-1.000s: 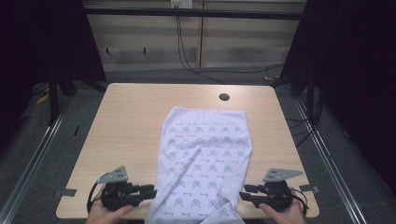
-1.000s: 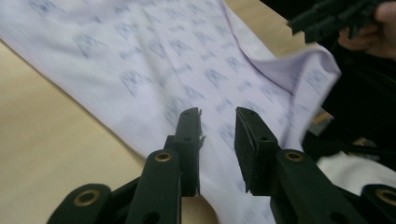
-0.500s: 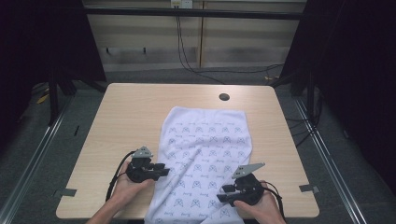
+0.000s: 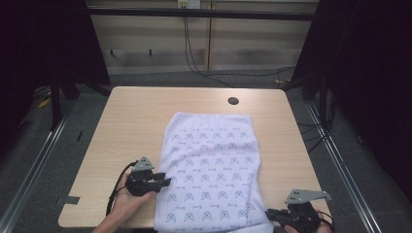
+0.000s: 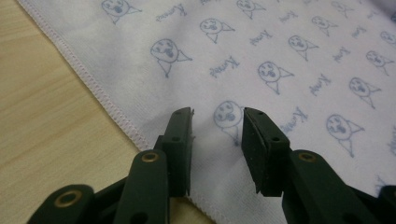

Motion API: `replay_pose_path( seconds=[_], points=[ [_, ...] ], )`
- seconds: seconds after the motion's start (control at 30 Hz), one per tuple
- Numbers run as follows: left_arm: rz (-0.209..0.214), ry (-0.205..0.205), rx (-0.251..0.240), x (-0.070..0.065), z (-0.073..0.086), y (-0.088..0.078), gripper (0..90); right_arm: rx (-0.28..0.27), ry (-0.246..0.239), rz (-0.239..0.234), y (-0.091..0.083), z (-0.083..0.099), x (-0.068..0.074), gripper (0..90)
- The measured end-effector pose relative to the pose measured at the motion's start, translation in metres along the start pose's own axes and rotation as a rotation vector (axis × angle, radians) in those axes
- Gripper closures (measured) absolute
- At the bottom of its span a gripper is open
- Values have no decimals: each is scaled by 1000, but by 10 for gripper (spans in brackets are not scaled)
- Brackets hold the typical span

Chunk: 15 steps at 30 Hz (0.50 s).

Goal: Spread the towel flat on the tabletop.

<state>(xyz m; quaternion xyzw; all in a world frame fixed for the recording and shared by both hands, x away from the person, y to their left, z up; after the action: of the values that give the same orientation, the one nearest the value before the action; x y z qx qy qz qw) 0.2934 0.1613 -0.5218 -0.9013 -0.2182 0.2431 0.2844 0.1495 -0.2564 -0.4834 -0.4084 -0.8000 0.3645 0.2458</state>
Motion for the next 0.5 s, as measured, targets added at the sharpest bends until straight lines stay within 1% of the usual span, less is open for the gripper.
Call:
replay_pose_path(
  seconds=[0.03,0.07,0.13,0.17,0.2,0.23,0.27,0.3,0.33,0.37,0.4,0.43,0.47,0.5],
  points=[
    [5,5,3,0,0,-1,611,-7,-7,17,-5,2,1,787],
    [1,4,5,1,1,-1,611,-34,-6,35,-8,3,2,745],
    [1,8,15,-1,1,-3,590,-73,-3,48,-11,3,0,672],
    [-6,18,19,-2,2,-3,588,-106,8,56,-10,1,-1,651],
    [-6,23,23,-3,3,-4,585,-122,17,46,-8,-3,-4,642],
    [1,28,29,-4,4,-6,577,-121,21,39,-4,-7,-5,619],
    [0,26,25,-4,5,-7,567,-121,22,44,2,-12,-7,587],
    [0,24,23,-5,7,-8,557,-122,21,38,8,-18,-7,567],
    [3,24,23,-6,8,-10,555,-120,16,35,15,-25,-9,561],
    [11,23,27,-6,9,-12,553,-123,10,44,22,-33,-10,555],
    [10,20,34,-5,10,-14,547,-127,1,47,28,-42,-12,554],
    [17,12,25,-3,9,-15,527,-129,-15,37,35,-52,-15,554],
    [29,5,13,-1,6,-17,544,-138,-36,38,42,-62,-17,554],
    [20,-2,-5,2,2,-18,561,-148,-47,27,49,-72,-21,555]
  ],
)
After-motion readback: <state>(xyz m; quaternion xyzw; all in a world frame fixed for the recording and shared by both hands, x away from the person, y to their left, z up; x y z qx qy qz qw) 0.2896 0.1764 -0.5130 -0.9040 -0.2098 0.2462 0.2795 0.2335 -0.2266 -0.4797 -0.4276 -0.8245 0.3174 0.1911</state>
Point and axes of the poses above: each handheld gripper's, and its own axes: y roughly forward along the jaws, z roughly out of its underside, x roughly to its left, the point moved 3 cm from there along y, roughly forward along the jaws, and after that the axes turned 8 degrees about z, right-handed, at the moved point
